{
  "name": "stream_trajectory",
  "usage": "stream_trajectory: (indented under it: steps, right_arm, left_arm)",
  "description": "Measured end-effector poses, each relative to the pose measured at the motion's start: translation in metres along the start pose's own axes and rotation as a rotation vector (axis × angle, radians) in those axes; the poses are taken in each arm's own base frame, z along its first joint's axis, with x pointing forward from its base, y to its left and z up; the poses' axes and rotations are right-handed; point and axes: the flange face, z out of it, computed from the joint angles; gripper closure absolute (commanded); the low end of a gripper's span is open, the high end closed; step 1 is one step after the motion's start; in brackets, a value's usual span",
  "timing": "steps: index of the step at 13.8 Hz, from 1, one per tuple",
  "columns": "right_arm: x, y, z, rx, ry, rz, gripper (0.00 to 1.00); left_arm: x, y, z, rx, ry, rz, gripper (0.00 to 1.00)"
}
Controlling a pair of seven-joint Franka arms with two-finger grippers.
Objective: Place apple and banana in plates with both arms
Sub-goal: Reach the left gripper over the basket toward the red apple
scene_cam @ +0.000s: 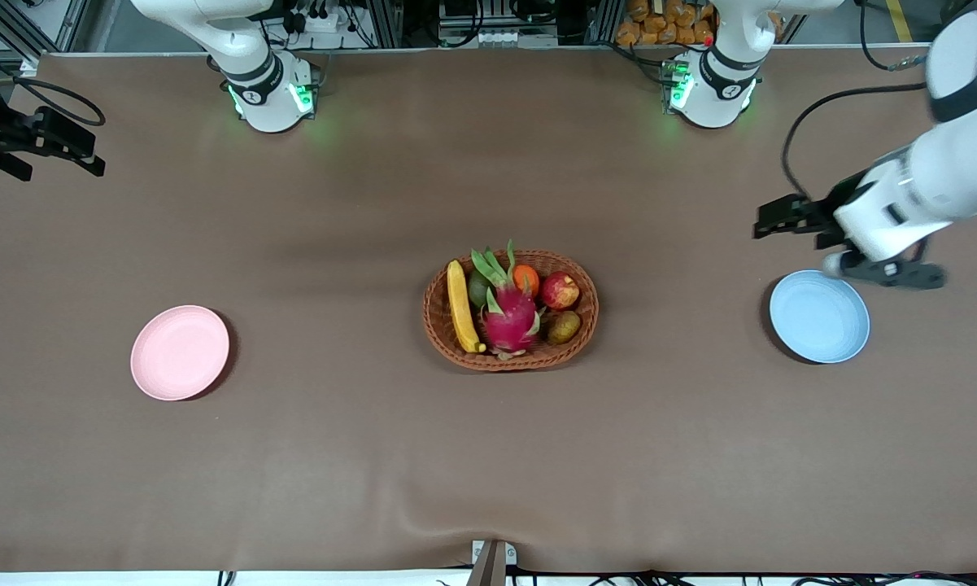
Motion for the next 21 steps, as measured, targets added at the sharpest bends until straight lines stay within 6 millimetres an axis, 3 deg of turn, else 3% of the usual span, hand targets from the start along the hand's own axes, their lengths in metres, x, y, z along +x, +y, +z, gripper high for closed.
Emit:
stream_trajectory:
  steps: [4, 7, 14, 17, 21]
  right_arm:
    - [0.000, 0.000, 0.001, 0.000, -0.002, 0.000, 0.00]
    - [0.000, 0.000, 0.002, 0.000, -0.003, 0.000, 0.00]
    - [0.004, -0.002, 0.009, 0.013, -0.018, -0.002, 0.00]
    - [0.010, -0.007, 0.018, 0.047, -0.034, -0.007, 0.00]
    - [0.017, -0.008, 0.027, 0.055, -0.048, -0.008, 0.00]
  left_arm:
    - [0.011, 0.054, 0.049, -0.004, -0.015, 0.094, 0.00]
    - [0.013, 0.082, 0.086, -0.008, -0.001, 0.150, 0.00]
    - [0.036, 0.101, 0.182, -0.027, 0.021, 0.364, 0.00]
    - [0.028, 0.130, 0.216, -0.021, 0.058, 0.411, 0.00]
    - [0.023, 0.142, 0.248, -0.018, 0.102, 0.431, 0.00]
